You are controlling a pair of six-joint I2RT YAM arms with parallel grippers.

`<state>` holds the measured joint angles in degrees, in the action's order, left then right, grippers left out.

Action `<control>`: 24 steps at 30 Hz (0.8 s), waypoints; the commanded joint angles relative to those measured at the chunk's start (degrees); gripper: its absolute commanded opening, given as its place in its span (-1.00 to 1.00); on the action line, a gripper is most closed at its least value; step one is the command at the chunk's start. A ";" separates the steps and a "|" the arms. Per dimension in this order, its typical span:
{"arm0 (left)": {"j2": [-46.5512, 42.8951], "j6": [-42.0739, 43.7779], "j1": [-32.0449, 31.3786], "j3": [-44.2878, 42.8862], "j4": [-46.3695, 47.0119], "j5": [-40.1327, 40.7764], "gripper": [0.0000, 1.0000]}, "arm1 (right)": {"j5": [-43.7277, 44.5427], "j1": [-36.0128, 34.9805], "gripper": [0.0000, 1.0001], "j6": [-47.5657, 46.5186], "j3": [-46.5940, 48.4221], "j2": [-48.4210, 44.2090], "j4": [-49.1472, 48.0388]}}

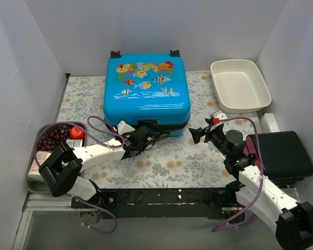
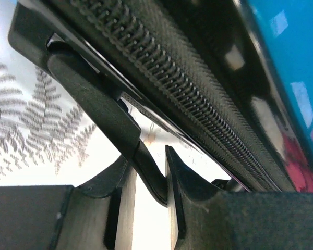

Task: Open, take out, and arrange the luggage

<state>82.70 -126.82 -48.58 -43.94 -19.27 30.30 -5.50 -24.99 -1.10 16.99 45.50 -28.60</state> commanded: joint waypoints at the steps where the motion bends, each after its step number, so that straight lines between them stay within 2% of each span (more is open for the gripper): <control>1: -0.25 9.59 -9.33 2.54 -16.64 -6.33 -1.00 | 2.78 0.03 0.96 2.68 -0.29 -4.27 7.24; 3: -4.01 5.20 -9.43 4.38 -24.62 -4.48 -1.00 | 1.73 0.12 0.96 5.05 -0.64 -6.81 10.74; 7: -12.89 -1.48 -9.34 9.48 -31.79 0.44 -1.00 | 2.86 0.03 0.95 12.68 0.58 -10.85 18.48; 10: -17.12 -0.36 -5.32 9.93 -31.54 1.25 -1.00 | 1.98 0.03 0.86 17.43 -0.11 -14.45 22.36; 15: -16.96 7.02 4.00 9.40 -26.45 0.90 -1.00 | -5.73 -0.06 0.85 15.96 -5.21 -17.64 20.25; 19: -16.78 7.12 4.28 7.91 -27.14 1.95 -1.00 | -17.07 -0.06 0.79 17.01 -7.41 -15.00 19.55; 24: -16.08 8.70 4.28 8.00 -25.47 0.72 -1.00 | -22.01 0.03 0.75 18.50 -11.80 -17.19 15.87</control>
<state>64.82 -118.34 -45.10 -37.21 -39.40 27.88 -19.57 -24.99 15.59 7.49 30.17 -8.62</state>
